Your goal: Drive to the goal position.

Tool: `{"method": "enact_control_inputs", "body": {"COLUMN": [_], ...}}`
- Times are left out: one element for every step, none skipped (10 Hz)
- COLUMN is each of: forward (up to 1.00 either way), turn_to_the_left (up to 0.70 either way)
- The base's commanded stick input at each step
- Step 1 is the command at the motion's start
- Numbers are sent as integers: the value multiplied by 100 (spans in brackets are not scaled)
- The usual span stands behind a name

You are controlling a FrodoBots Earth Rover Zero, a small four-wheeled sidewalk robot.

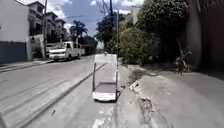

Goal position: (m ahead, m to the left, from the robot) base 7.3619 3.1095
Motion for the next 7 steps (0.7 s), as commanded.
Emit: {"method": "enact_control_inputs", "body": {"forward": [0, 6, 26, 70, 70, 70, 70], "turn_to_the_left": [0, 6, 23, 35, 35, 35, 35]}}
